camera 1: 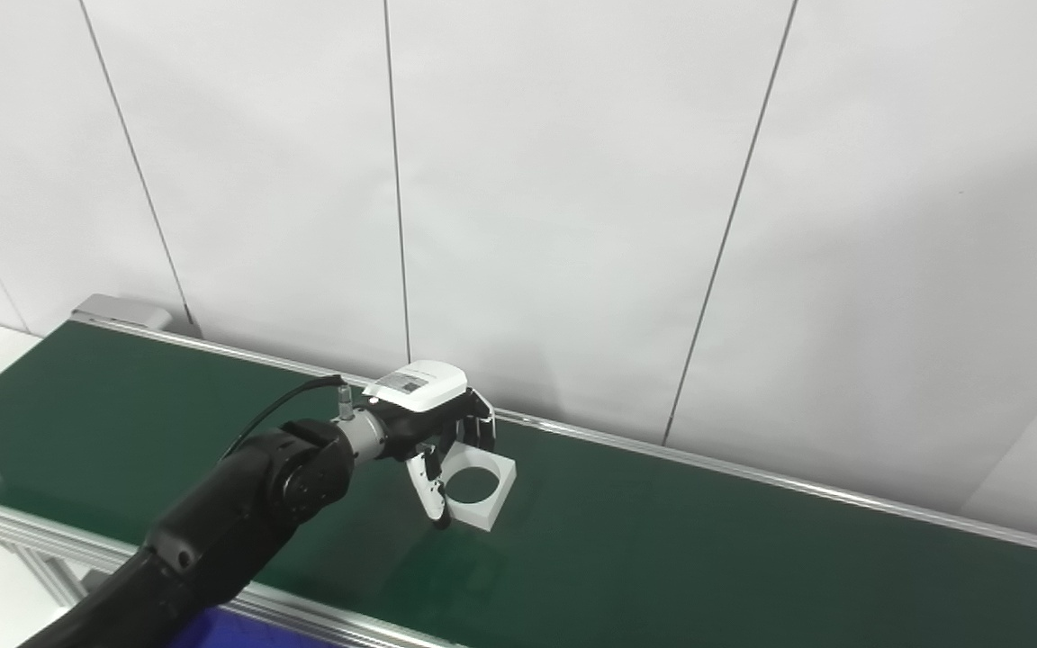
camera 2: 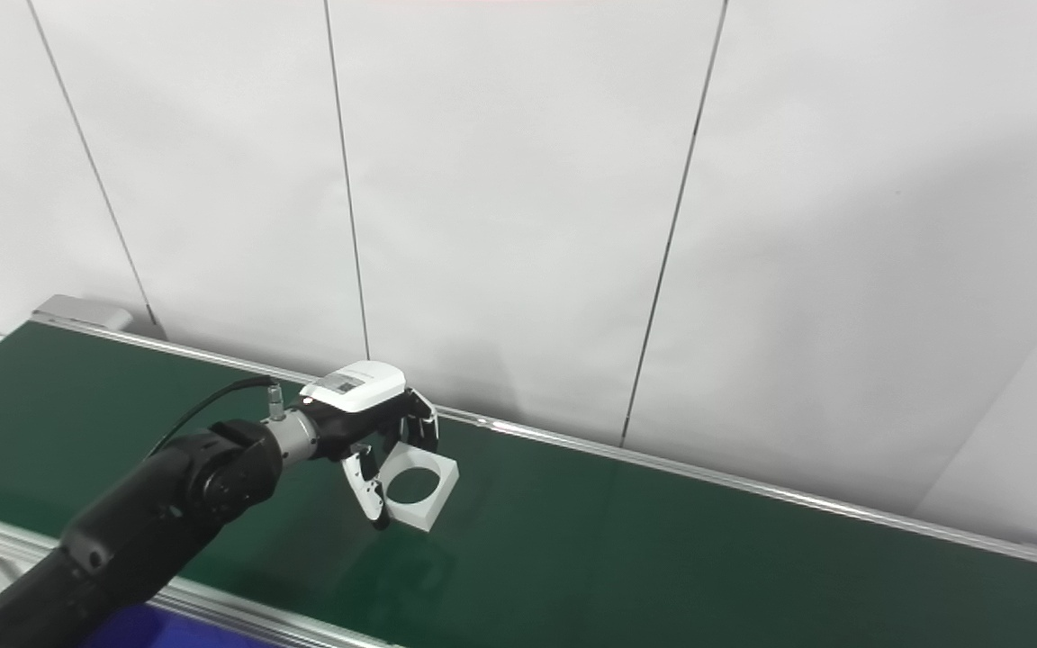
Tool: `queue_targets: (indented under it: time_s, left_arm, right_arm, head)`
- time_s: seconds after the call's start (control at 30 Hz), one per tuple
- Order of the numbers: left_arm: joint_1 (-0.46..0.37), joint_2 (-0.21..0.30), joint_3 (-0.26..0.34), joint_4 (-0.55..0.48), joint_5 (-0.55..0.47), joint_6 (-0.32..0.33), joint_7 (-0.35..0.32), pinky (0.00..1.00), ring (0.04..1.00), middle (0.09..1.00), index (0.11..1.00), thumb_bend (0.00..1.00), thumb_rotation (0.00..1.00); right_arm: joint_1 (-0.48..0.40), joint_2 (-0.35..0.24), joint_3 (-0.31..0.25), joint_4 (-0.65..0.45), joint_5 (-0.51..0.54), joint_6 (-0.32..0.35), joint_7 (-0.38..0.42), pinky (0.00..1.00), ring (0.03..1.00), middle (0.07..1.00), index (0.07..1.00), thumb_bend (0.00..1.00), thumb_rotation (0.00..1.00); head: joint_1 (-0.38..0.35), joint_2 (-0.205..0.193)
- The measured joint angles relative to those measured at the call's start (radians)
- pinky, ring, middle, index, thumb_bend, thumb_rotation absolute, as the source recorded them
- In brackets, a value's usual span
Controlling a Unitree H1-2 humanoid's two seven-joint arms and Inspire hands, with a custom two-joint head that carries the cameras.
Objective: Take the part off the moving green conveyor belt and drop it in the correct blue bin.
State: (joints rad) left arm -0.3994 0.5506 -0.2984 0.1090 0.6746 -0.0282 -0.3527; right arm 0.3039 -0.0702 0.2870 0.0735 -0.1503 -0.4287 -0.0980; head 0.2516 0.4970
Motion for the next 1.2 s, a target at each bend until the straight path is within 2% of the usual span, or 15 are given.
queue_targets:
  time_s: [0.23,0.33,0.6,0.9,1.17,1.2]
  left_arm:
    - [0.023,0.000,0.042,-0.084,-0.019,0.025,-0.023,0.39,0.418,0.447,0.514,0.52,0.00]
    - [0.035,0.000,0.063,-0.117,-0.041,0.026,-0.030,0.43,0.431,0.451,0.515,0.52,0.00]
    - [0.087,0.001,0.116,-0.227,-0.078,0.047,-0.059,0.35,0.401,0.451,0.512,0.52,0.00]
    - [0.196,0.008,0.173,-0.424,-0.103,0.107,-0.122,0.35,0.406,0.449,0.515,0.52,0.00]
    - [0.299,0.009,0.208,-0.567,-0.117,0.121,-0.136,0.37,0.418,0.457,0.502,0.52,0.00]
    - [0.313,0.009,0.214,-0.577,-0.117,0.120,-0.135,0.37,0.421,0.458,0.501,0.52,0.00]
  right_arm:
    - [-0.004,-0.001,0.000,0.000,0.000,0.000,0.000,0.64,0.746,0.816,0.884,0.62,0.88]
    - [-0.003,-0.001,-0.001,0.000,0.002,0.000,0.000,0.64,0.746,0.815,0.883,0.62,0.87]
    - [0.000,-0.003,-0.003,-0.005,0.005,0.000,0.001,0.64,0.748,0.816,0.885,0.61,0.87]
    - [0.009,-0.005,-0.005,-0.019,0.005,0.000,0.006,0.65,0.748,0.818,0.888,0.59,0.86]
    - [0.017,-0.006,-0.012,-0.041,0.008,0.000,0.015,0.65,0.751,0.821,0.891,0.60,0.86]
    - [0.018,-0.006,-0.014,-0.044,0.008,0.000,0.019,0.65,0.752,0.823,0.893,0.60,0.87]
  head:
    - [-0.006,0.003]
    - [-0.008,0.009]
    - [-0.011,0.028]
    - [-0.025,0.064]
    - [-0.025,0.091]
    - [-0.015,0.110]
